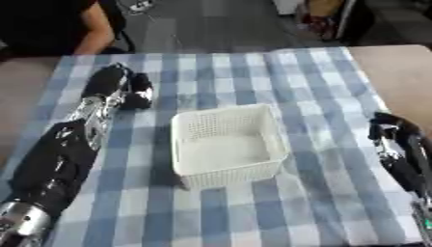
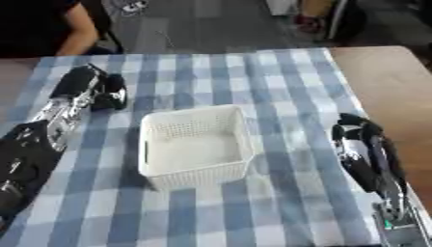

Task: Pick up objects on the table and place them in the box.

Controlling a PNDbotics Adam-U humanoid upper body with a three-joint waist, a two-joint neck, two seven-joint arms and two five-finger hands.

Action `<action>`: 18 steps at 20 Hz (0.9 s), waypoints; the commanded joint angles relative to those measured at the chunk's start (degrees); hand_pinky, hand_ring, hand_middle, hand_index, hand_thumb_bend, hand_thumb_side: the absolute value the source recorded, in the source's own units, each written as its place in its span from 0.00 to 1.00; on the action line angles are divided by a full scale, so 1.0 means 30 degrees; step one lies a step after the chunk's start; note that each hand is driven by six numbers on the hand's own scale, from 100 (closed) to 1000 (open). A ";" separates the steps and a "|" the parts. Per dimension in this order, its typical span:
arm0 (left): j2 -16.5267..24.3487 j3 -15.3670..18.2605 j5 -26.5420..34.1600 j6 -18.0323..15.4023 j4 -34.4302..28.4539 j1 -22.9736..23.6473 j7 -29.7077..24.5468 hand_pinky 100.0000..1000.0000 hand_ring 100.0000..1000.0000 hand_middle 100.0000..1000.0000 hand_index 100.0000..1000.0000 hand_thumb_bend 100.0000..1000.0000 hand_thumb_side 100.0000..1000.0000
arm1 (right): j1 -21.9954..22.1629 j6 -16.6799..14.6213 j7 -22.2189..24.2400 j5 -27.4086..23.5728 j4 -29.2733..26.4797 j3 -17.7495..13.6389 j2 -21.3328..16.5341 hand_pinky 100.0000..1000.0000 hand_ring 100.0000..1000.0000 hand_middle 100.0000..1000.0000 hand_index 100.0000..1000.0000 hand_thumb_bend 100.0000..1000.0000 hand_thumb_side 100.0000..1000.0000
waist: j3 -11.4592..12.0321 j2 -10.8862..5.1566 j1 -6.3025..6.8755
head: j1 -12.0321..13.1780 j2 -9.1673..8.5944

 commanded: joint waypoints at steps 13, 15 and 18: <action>0.0487 0.0141 0.1621 -0.0291 -0.0815 -0.0162 0.0156 0.42 0.22 0.24 0.27 0.00 0.53 | -0.0116 -0.0028 -0.0010 0.0013 -0.0255 -0.0134 -0.0259 0.69 0.55 0.67 0.81 0.20 0.74 | 0.0010 -0.0276 -0.0022 | 0.0054 -0.0011; 0.0597 0.0183 0.3018 -0.0363 -0.1541 -0.0031 0.0293 0.42 0.22 0.24 0.27 0.00 0.53 | -0.0109 -0.0031 0.0001 0.0011 -0.0253 -0.0126 -0.0261 0.69 0.55 0.67 0.81 0.20 0.74 | 0.0022 -0.0276 -0.0018 | 0.0035 -0.0017; 0.0928 0.0002 0.5342 -0.0387 -0.3183 0.0315 0.0391 0.42 0.22 0.24 0.26 0.00 0.54 | -0.0117 -0.0029 0.0004 0.0023 -0.0258 -0.0145 -0.0269 0.69 0.55 0.67 0.81 0.19 0.74 | 0.0027 -0.0273 -0.0006 | -0.0024 -0.0033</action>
